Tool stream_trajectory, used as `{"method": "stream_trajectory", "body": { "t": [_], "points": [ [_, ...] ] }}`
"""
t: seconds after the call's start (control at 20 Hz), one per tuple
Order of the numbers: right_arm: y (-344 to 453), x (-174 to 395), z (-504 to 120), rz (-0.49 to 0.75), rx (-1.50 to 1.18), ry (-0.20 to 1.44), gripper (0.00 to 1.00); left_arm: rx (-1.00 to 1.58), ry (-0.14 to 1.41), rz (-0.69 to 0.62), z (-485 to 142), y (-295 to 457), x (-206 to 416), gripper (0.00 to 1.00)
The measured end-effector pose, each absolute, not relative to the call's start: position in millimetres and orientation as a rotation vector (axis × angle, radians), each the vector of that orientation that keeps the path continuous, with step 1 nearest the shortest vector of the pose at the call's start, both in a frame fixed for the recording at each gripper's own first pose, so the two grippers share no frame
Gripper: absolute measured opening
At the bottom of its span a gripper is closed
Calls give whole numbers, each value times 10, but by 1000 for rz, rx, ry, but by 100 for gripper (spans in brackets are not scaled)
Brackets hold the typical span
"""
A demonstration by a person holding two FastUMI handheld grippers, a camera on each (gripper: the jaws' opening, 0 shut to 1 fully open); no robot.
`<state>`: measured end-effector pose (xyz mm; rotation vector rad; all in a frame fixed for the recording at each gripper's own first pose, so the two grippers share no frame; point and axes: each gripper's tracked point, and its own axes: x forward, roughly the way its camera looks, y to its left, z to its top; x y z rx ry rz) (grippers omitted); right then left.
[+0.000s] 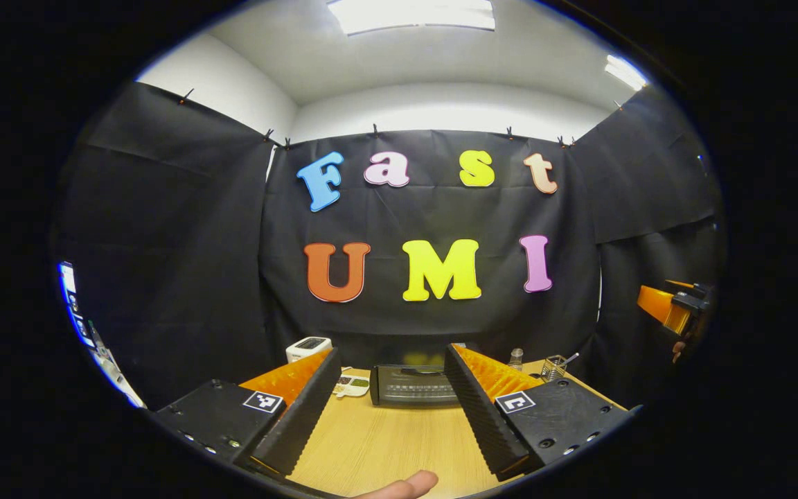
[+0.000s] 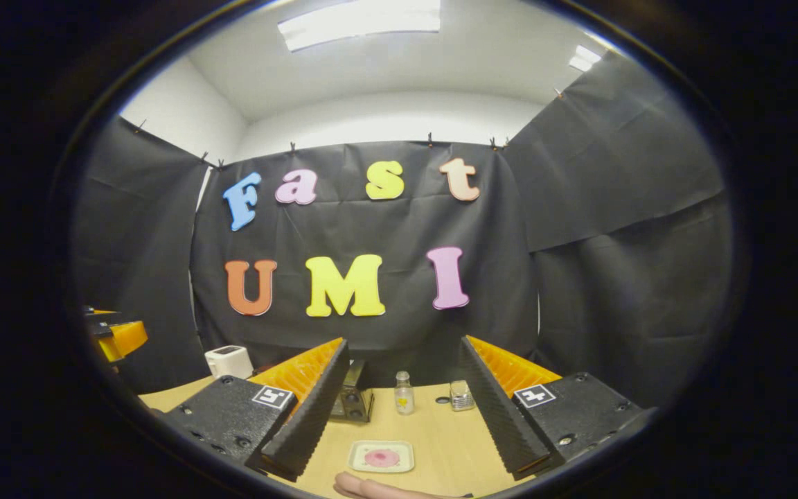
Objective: Open the electric oven with the left hand, put the food in, and close the electric oven.
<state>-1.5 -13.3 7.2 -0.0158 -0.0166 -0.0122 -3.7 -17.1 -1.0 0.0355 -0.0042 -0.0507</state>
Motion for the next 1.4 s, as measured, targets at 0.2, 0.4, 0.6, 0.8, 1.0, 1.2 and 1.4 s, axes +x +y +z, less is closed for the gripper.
{"method": "stream_trajectory", "body": {
  "t": [0.2, 0.4, 0.6, 0.8, 1.0, 1.2, 1.4],
  "points": [
    [-109, -19, 115, -4, -17, -46, 96, 24, 0, -75, -52, -249, -3, 95],
    [-51, 42, 85, 23, -34, -90, 100, 17, -32, -75, -51, -337, 174, 95],
    [-116, 182, -2, 13, -37, -148, 100, 58, 1, -98, -338, -477, 563, 95],
    [-171, 356, -50, 7, -68, -175, 100, 19, 89, -122, -718, -692, 1146, 96],
    [-296, 516, -76, 24, -60, -151, 100, 20, 189, -119, -1165, -796, 1848, 95],
    [-569, 647, -46, -17, -66, -159, 96, 33, 291, -141, -1602, -946, 2580, 96],
    [-772, 740, -114, -28, -18, -180, 100, 74, 395, -134, -2027, -1012, 3101, 96]
  ]
}}
